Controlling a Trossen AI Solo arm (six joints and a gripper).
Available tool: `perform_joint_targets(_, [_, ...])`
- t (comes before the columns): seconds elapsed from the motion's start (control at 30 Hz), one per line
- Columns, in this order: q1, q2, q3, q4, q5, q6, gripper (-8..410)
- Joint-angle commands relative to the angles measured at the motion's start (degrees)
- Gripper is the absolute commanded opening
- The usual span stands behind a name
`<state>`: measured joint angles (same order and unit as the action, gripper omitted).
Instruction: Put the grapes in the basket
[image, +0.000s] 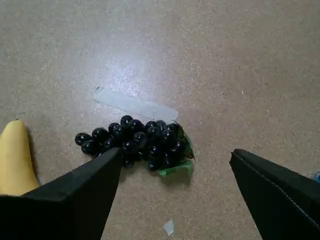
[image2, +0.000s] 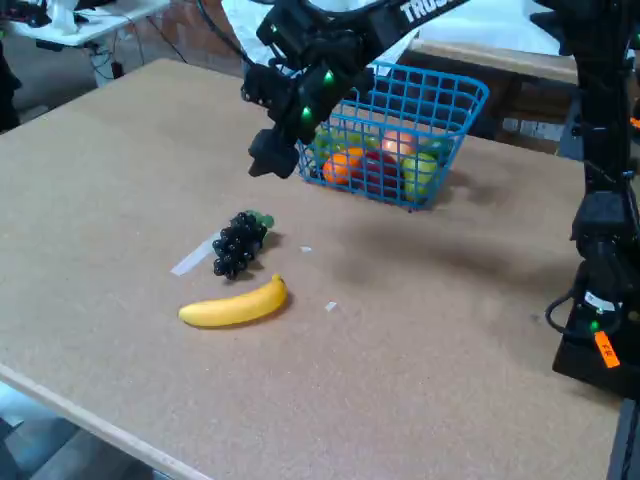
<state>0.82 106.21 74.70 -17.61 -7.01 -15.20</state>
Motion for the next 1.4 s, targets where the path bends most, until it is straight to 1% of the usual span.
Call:
perform_joint_targets(0.0, [0.35,0.07,0.00,-0.17,-0.07,-2.67,304])
perform_joint_targets(0.13, [1.05,0.04,-0.02,-0.39,0.00,-10.05,304])
perform_joint_targets(0.2, [1.20,0.04,-0.02,-0.81,0.07,-12.37,304])
perform_joint_targets(0.27, [1.22,0.13,-0.02,-1.57,0.11,-12.66,304])
perform_joint_targets(0.37, [1.25,1.62,-0.04,-2.21,1.46,-12.50,304])
perform_joint_targets(0.5, [1.42,5.62,-0.02,-1.92,1.51,-12.85,304])
perform_joint_targets(0.77, [1.75,11.82,0.33,2.03,1.46,-13.38,304])
perform_joint_targets(0.93, [2.03,14.49,4.22,0.55,1.46,-14.38,304])
perform_joint_targets(1.13, [2.93,17.09,10.19,-2.32,1.53,-18.03,304])
perform_joint_targets(1.37, [3.61,20.85,16.72,-6.47,1.44,-16.96,304])
